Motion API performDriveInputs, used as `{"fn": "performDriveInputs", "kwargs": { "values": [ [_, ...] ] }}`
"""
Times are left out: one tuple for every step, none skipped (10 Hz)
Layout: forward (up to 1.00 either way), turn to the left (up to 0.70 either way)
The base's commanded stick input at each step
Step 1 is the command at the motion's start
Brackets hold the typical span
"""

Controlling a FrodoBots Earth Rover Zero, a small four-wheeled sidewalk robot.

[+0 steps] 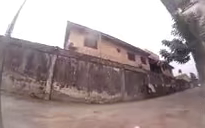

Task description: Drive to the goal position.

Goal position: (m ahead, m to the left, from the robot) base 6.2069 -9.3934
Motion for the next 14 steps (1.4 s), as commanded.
{"fn": "performDriveInputs", "kwargs": {
  "values": [
    [0.84,-0.34],
    [0.84,-0.34],
    [0.84,-0.34],
    [0.84,-0.34],
    [0.84,-0.34],
    [0.84,-0.34],
    [0.84,-0.34],
    [0.84,-0.34],
    [0.84,-0.34],
    [0.84,-0.34],
    [0.84,-0.34],
    [0.84,-0.34],
    [0.84,-0.34],
    [0.84,-0.34]
  ]
}}
